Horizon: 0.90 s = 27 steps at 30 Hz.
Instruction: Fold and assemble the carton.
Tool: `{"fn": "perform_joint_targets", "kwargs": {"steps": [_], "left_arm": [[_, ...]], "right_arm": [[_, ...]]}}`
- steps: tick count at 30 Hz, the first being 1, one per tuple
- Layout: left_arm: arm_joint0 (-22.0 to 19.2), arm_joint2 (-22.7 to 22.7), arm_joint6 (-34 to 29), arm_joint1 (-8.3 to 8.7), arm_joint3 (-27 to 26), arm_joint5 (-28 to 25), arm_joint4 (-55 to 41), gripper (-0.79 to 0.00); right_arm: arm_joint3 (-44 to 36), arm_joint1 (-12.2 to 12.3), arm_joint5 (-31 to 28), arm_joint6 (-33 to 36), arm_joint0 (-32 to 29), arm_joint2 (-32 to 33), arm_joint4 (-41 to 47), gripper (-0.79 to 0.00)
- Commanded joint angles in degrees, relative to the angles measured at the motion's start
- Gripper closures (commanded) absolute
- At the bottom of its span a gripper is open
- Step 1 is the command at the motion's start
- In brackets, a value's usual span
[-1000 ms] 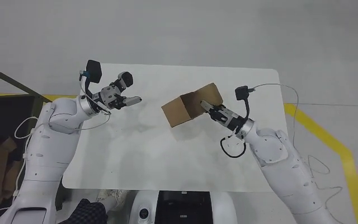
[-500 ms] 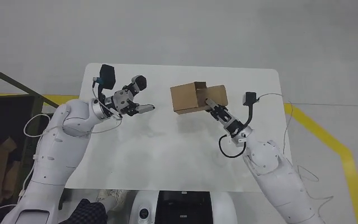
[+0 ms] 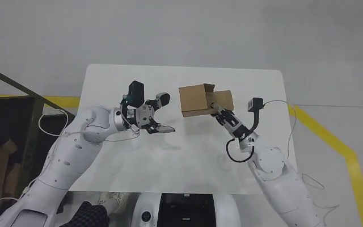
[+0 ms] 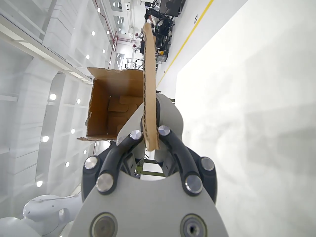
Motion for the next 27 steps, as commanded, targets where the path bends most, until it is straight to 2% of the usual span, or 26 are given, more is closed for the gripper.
{"fn": "perform_joint_targets", "kwargs": {"steps": [1,7,11,18,27], "left_arm": [[-1.5,2.0,5.1,0.65,0.7,0.0,3.7,-0.785],[-5.2,7.1,23.2,1.73,5.0,0.0,16.9,-0.785],[-7.5,10.5,30.6,1.96,9.2,0.0,22.5,-0.785],[-10.9,14.7,36.1,1.80,12.8,0.0,25.2,-0.785],[-12.7,16.7,38.3,1.91,13.1,0.0,25.2,-0.785]], "right_arm": [[-0.1,-0.1,0.0,0.1,0.0,-0.3,0.0,0.000],[0.2,-0.4,0.1,0.7,0.0,-1.2,-0.2,0.000],[0.1,-0.6,0.5,0.6,0.1,-1.6,-1.8,0.000],[0.5,-1.0,1.3,-0.8,0.3,-2.8,-3.9,0.000],[1.4,-1.6,1.4,-2.5,0.9,-3.9,-5.5,0.000]]}}
